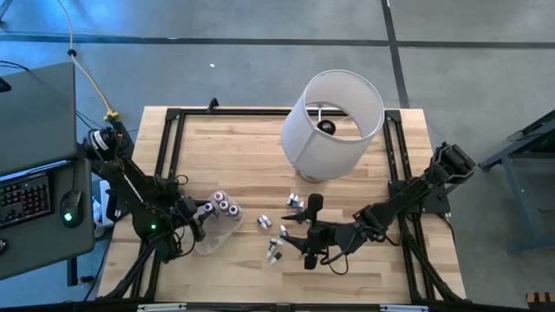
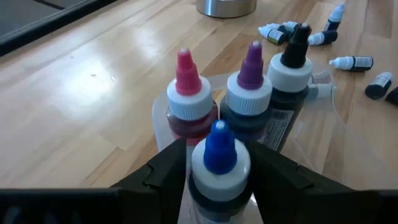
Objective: Pick & Place food coloring
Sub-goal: Put the blue food coloring bottle into the transparent bin, then put the green food coloring bottle into the transparent bin
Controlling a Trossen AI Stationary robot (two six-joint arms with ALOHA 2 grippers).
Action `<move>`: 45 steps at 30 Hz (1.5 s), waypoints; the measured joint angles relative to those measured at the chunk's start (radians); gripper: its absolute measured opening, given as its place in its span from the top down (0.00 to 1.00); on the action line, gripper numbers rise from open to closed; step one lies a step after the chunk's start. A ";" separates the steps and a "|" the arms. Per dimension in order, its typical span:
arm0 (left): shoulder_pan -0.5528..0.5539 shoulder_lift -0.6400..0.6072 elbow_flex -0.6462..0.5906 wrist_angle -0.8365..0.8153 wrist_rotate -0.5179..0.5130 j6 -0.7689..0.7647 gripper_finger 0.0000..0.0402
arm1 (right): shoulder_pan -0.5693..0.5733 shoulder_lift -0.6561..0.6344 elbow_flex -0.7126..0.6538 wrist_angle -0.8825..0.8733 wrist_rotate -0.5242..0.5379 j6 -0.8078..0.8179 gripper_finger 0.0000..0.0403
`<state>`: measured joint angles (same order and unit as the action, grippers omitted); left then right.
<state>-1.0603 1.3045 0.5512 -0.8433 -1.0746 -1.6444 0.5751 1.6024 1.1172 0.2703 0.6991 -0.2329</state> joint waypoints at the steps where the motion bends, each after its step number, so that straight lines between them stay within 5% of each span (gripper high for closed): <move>1: 0.000 0.000 0.015 -0.025 0.000 0.001 0.60 | 0.000 0.000 0.000 0.000 0.000 0.000 0.44; 11: 0.000 0.000 0.199 -0.301 0.021 0.028 0.60 | 0.000 0.000 0.000 0.000 -0.031 0.023 0.44; 19: 0.000 0.000 0.570 -0.528 0.017 0.210 0.60 | 0.000 0.000 0.000 -0.004 -0.011 0.054 0.44; 25: 0.000 -0.001 0.698 -0.363 0.031 0.401 0.60 | 0.000 0.000 0.000 -0.188 -0.032 0.246 0.44; 31: 0.033 0.040 0.628 -0.094 0.069 0.622 0.60 | 0.001 0.001 -0.001 -0.482 -0.089 0.534 0.44; 36: 0.125 0.108 0.563 0.036 0.085 0.619 0.60 | 0.001 0.005 -0.001 -0.699 -0.083 0.757 0.44; 45: 0.332 0.274 0.546 0.338 0.432 0.810 0.60 | 0.000 0.008 -0.001 -0.804 -0.111 0.915 0.44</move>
<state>-0.7278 1.5782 1.0977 -0.5058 -0.6427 -0.8340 0.5755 1.6100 1.1160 -0.5335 0.5884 0.6821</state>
